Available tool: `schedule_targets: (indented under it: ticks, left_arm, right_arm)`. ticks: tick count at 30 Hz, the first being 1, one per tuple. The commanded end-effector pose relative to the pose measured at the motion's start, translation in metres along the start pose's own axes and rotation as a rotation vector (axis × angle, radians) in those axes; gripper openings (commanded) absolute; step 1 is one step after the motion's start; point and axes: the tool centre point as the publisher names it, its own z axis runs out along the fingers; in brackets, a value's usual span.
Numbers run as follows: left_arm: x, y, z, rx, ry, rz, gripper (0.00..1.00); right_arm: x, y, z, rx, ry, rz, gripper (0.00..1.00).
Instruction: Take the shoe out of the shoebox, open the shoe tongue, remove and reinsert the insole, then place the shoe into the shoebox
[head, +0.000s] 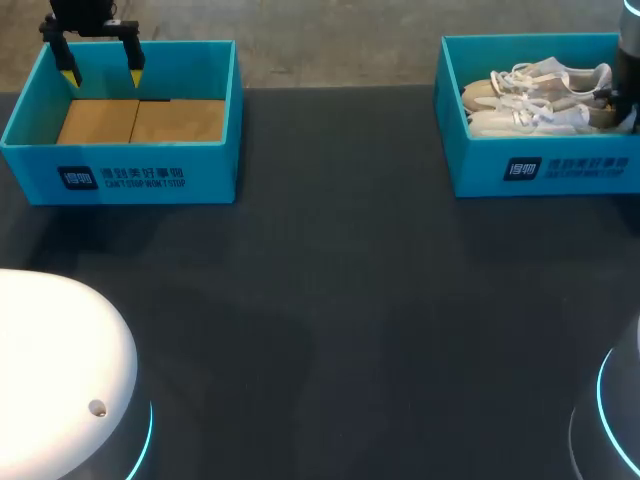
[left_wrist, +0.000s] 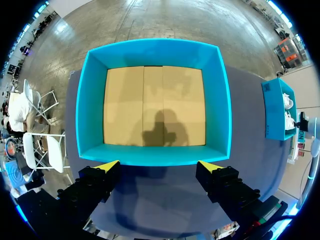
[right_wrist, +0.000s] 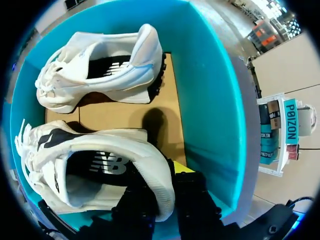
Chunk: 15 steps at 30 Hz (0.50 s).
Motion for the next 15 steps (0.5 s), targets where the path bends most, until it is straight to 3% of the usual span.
schedule_targets:
  ticks: [1,15]
  left_arm:
    - [0.0,0.0,0.0,0.0,0.0,0.0,1.0]
    - [0.0,0.0,0.0,0.0,0.0,0.0,1.0]
  right_arm:
    - [-0.003,0.0,-0.027,0.026,-0.006,0.028,0.0]
    - [-0.004,0.002,-0.125,-0.031,-0.058,0.024,0.0]
